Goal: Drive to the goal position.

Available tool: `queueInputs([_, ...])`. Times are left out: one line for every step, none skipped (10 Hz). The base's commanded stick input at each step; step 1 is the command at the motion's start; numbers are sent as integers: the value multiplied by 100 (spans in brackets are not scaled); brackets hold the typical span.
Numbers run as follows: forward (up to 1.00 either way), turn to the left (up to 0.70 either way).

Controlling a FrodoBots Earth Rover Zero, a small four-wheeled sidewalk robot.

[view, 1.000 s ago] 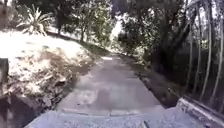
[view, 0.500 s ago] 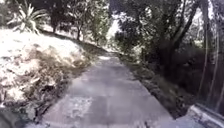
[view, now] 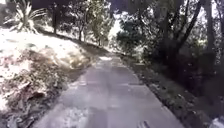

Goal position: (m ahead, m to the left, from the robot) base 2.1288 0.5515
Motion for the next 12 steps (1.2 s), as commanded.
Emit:
queueInputs([50,0])
queueInputs([50,0])
queueInputs([50,0])
queueInputs([50,0])
queueInputs([50,0])
queueInputs([50,0])
queueInputs([50,0])
queueInputs([50,0])
queueInputs([50,0])
queueInputs([50,11])
queueInputs([50,-10])
queueInputs([50,-35])
